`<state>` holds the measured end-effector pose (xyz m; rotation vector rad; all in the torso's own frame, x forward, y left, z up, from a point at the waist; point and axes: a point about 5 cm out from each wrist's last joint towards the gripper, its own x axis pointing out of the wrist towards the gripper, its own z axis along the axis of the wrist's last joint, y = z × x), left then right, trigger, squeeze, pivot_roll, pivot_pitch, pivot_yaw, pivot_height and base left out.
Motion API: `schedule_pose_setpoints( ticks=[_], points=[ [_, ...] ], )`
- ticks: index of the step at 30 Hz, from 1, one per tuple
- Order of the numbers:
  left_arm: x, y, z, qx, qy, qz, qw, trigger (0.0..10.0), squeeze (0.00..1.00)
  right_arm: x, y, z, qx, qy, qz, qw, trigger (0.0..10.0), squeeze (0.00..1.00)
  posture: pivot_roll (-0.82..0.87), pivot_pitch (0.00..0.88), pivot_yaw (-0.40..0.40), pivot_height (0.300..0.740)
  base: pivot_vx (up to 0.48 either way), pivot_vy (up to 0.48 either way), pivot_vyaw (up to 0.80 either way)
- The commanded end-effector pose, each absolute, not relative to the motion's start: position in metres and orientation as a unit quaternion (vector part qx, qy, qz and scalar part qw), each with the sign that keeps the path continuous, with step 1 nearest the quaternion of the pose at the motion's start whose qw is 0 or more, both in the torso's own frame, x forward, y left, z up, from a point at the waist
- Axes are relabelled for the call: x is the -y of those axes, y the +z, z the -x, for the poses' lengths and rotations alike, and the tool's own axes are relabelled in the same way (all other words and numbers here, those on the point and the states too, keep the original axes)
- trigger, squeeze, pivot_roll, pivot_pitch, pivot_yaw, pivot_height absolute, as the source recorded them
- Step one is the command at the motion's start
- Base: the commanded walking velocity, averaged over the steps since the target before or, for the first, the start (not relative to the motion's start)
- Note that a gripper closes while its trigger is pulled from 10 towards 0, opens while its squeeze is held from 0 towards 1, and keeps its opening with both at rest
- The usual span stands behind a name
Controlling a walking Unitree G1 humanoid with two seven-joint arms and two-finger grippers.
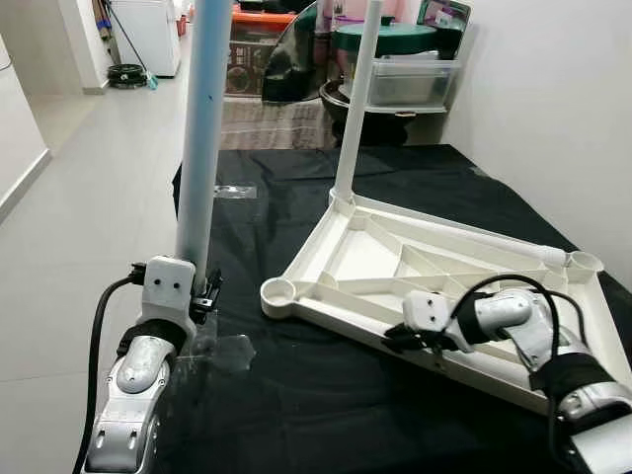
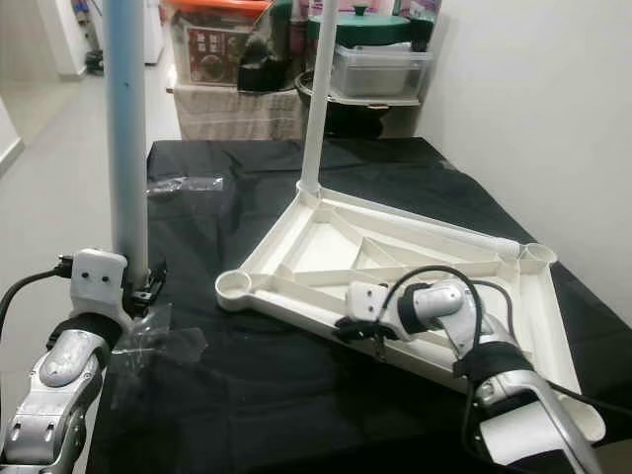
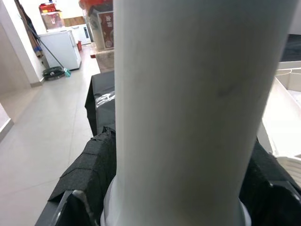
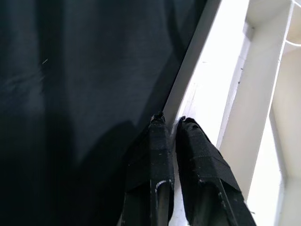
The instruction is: Building children table
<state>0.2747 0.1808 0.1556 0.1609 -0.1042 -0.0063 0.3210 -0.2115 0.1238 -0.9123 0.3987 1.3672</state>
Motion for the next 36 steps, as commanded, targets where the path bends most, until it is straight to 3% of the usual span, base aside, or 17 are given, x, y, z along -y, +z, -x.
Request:
schedule_pose_setpoints(
  ticks=[1,5,7,10,18,21,22,23,24,25,26,29,30,32,33,34,36],
  points=[
    [-0.179,0.157,-0.277,0.054,-0.01,-0.088,0.995,10.0,0.0,0.208,0.086,-0.294,-0.248,0.678,0.419,0.551,0.0,0.0,0.08,0.0,-0.072,0.74,0.0,0.0,0.0],
    [-0.18,0.157,-0.277,0.055,-0.012,-0.089,0.994,10.0,0.0,0.218,0.086,-0.286,-0.247,0.687,0.461,0.505,0.0,0.0,0.08,0.0,-0.068,0.74,0.0,0.0,0.0],
    [-0.18,0.157,-0.277,0.055,-0.012,-0.089,0.994,10.0,0.0,0.218,0.086,-0.286,-0.247,0.687,0.461,0.505,0.0,0.0,0.08,0.0,-0.068,0.74,0.0,0.0,0.0],
    [-0.177,0.156,-0.279,0.054,-0.019,-0.09,0.994,10.0,0.0,0.233,0.094,-0.278,-0.239,0.7,0.521,0.426,0.0,0.0,0.07,0.0,-0.061,0.74,0.0,0.0,0.0],
    [-0.175,0.157,-0.28,0.056,-0.024,-0.089,0.994,10.0,0.0,0.235,0.097,-0.27,-0.225,0.725,0.525,0.384,0.0,0.0,0.07,0.0,-0.061,0.74,0.0,0.0,0.0],
    [-0.174,0.157,-0.281,0.056,-0.027,-0.089,0.994,10.0,0.0,0.23,0.099,-0.269,-0.221,0.736,0.496,0.405,0.0,0.0,0.07,0.0,-0.059,0.74,0.0,0.0,0.0],
    [-0.174,0.157,-0.281,0.055,-0.028,-0.089,0.994,10.0,0.0,0.221,0.103,-0.275,-0.205,0.728,0.472,0.453,0.0,0.0,0.07,0.0,-0.06,0.74,0.0,0.0,0.0],
    [-0.174,0.157,-0.281,0.055,-0.028,-0.089,0.994,10.0,0.0,0.221,0.103,-0.275,-0.205,0.728,0.472,0.453,0.0,0.0,0.07,0.0,-0.06,0.74,0.0,0.0,0.0],
    [-0.174,0.156,-0.281,0.055,-0.028,-0.089,0.994,10.0,0.0,0.213,0.107,-0.28,-0.19,0.722,0.445,0.495,1.9,0.0,0.07,0.0,-0.06,0.74,0.0,0.0,0.0],
    [-0.174,0.156,-0.281,0.055,-0.028,-0.089,0.994,10.0,0.0,0.213,0.107,-0.28,-0.19,0.722,0.445,0.495,1.9,0.0,0.07,0.0,-0.06,0.74,0.0,0.0,0.0],
    [-0.174,0.156,-0.282,0.055,-0.028,-0.089,0.994,10.0,0.0,0.204,0.115,-0.289,-0.171,0.705,0.42,0.546,10.0,0.0,0.07,0.0,-0.06,0.74,0.0,0.0,0.0],
    [-0.175,0.156,-0.282,0.056,-0.027,-0.089,0.994,10.0,0.0,0.19,0.132,-0.307,-0.131,0.67,0.379,0.624,10.0,0.0,0.07,0.0,-0.06,0.74,0.0,0.0,0.0],
    [-0.175,0.156,-0.282,0.056,-0.027,-0.089,0.994,10.0,0.0,0.19,0.132,-0.307,-0.131,0.67,0.379,0.624,10.0,0.0,0.07,0.0,-0.06,0.74,0.0,0.0,0.0],
    [-0.175,0.157,-0.282,0.056,-0.026,-0.088,0.994,10.0,0.0,0.174,0.16,-0.33,-0.082,0.63,0.291,0.716,10.0,0.1,0.07,0.0,-0.061,0.74,0.0,0.0,0.0],
    [-0.175,0.157,-0.282,0.056,-0.026,-0.088,0.994,10.0,0.0,0.174,0.16,-0.33,-0.082,0.63,0.291,0.716,10.0,0.1,0.07,0.0,-0.061,0.74,0.0,0.0,0.0],
    [-0.175,0.157,-0.282,0.057,-0.026,-0.088,0.994,10.0,0.0,0.168,0.171,-0.337,-0.062,0.618,0.249,0.743,10.0,1.0,0.07,0.0,-0.062,0.74,0.0,0.0,0.0],
    [-0.175,0.157,-0.282,0.057,-0.026,-0.088,0.994,10.0,0.0,0.168,0.171,-0.337,-0.062,0.618,0.249,0.743,10.0,1.0,0.07,0.0,-0.062,0.74,0.0,0.0,0.0]
  ],
)
